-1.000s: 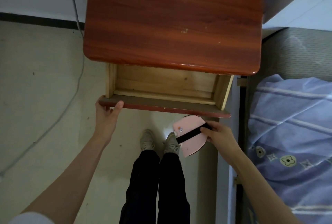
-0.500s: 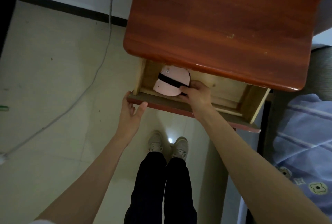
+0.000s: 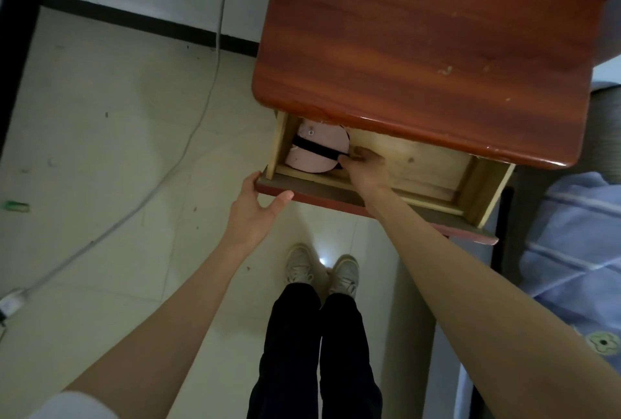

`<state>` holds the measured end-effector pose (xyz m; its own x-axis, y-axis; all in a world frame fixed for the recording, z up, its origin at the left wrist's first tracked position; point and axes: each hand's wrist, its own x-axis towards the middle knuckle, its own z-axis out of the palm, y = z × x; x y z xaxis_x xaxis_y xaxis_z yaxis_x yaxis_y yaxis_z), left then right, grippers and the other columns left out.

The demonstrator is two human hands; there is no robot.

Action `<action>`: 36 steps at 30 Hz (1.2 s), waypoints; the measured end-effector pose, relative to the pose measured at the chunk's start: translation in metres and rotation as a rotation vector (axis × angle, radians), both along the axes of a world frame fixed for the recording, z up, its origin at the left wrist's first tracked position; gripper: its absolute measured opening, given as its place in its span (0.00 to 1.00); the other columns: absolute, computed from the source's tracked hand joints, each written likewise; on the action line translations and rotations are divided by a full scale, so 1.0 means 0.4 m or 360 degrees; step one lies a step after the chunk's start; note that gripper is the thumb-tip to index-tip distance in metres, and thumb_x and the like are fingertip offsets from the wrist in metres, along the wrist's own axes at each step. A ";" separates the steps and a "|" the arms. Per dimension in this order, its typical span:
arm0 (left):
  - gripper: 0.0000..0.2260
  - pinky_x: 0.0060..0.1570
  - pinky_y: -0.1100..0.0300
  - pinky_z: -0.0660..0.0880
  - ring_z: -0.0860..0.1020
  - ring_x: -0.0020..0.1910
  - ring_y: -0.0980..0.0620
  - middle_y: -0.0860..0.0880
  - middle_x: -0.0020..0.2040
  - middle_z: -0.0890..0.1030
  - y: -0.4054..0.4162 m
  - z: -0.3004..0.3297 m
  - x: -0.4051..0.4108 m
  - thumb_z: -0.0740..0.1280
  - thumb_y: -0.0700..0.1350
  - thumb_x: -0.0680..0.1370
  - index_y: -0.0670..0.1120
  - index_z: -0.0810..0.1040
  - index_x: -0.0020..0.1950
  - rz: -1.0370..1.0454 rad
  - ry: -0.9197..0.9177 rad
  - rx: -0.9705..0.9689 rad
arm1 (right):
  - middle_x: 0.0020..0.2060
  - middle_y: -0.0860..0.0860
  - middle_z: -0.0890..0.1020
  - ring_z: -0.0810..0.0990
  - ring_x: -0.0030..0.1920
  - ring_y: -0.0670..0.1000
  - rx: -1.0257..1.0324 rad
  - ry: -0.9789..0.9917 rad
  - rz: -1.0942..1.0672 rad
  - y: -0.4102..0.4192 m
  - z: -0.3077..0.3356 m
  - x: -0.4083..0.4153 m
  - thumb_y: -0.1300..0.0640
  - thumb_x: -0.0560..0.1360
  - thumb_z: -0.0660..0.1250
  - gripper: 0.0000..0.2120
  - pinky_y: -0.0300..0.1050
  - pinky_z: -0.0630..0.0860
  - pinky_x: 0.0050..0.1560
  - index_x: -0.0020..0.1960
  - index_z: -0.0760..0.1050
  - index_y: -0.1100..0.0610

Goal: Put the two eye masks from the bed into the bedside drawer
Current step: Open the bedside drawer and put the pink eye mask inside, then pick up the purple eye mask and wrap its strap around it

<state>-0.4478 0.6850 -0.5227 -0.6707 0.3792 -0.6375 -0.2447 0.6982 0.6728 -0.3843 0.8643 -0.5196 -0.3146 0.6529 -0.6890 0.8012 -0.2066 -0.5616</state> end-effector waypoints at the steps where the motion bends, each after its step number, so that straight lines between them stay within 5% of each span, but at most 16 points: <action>1: 0.30 0.56 0.61 0.65 0.71 0.63 0.49 0.46 0.65 0.74 0.003 0.014 -0.009 0.68 0.54 0.72 0.46 0.61 0.70 -0.0087 0.0008 -0.0072 | 0.64 0.58 0.76 0.73 0.63 0.59 -0.0036 0.0007 -0.0005 0.000 0.023 0.017 0.54 0.74 0.63 0.22 0.48 0.69 0.62 0.66 0.68 0.60; 3: 0.28 0.54 0.60 0.66 0.71 0.63 0.46 0.43 0.66 0.73 0.007 0.053 -0.029 0.65 0.54 0.75 0.45 0.61 0.70 -0.0359 0.0043 -0.0230 | 0.66 0.57 0.74 0.72 0.64 0.57 -0.0063 0.0012 0.0034 -0.001 0.082 0.060 0.53 0.75 0.62 0.24 0.46 0.68 0.60 0.69 0.65 0.59; 7: 0.27 0.67 0.49 0.64 0.66 0.68 0.40 0.38 0.72 0.64 0.029 0.191 -0.048 0.60 0.48 0.77 0.41 0.55 0.73 -0.0932 0.0358 -0.0378 | 0.68 0.56 0.72 0.71 0.66 0.55 0.0120 0.0017 0.0266 -0.018 0.259 0.184 0.53 0.77 0.60 0.23 0.49 0.68 0.66 0.70 0.63 0.57; 12: 0.24 0.68 0.48 0.63 0.64 0.70 0.43 0.41 0.72 0.64 0.093 0.441 0.033 0.61 0.48 0.78 0.44 0.60 0.72 -0.1271 0.0708 -0.0051 | 0.69 0.56 0.70 0.70 0.67 0.56 0.0574 -0.0024 0.0391 -0.043 0.523 0.368 0.52 0.76 0.61 0.24 0.52 0.66 0.67 0.71 0.62 0.54; 17: 0.25 0.71 0.48 0.58 0.58 0.73 0.47 0.45 0.74 0.62 0.097 0.638 0.220 0.59 0.55 0.77 0.48 0.59 0.72 -0.1619 0.0776 0.0212 | 0.76 0.51 0.56 0.53 0.75 0.53 0.0821 -0.0311 0.0447 -0.135 0.707 0.580 0.47 0.76 0.58 0.29 0.60 0.49 0.74 0.74 0.51 0.48; 27: 0.25 0.74 0.53 0.49 0.52 0.75 0.50 0.48 0.76 0.58 0.029 0.831 0.614 0.58 0.53 0.78 0.49 0.57 0.73 -0.2547 0.1149 0.0791 | 0.76 0.49 0.54 0.51 0.76 0.52 0.1056 -0.0571 -0.0380 -0.545 0.863 0.979 0.43 0.76 0.55 0.29 0.58 0.49 0.74 0.74 0.51 0.47; 36: 0.24 0.73 0.48 0.55 0.55 0.75 0.49 0.47 0.74 0.62 -0.322 0.890 1.024 0.60 0.52 0.77 0.48 0.61 0.72 -0.3258 0.1003 0.1286 | 0.75 0.50 0.58 0.54 0.75 0.52 0.1090 -0.0855 -0.1209 -1.146 0.921 1.271 0.43 0.75 0.58 0.29 0.57 0.47 0.73 0.73 0.54 0.47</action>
<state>-0.0381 0.5563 -0.1666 0.8207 0.5713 0.0103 0.4806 -0.6999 0.5284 0.1240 0.4058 -0.1511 0.5458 0.8368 -0.0435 0.7706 -0.5216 -0.3663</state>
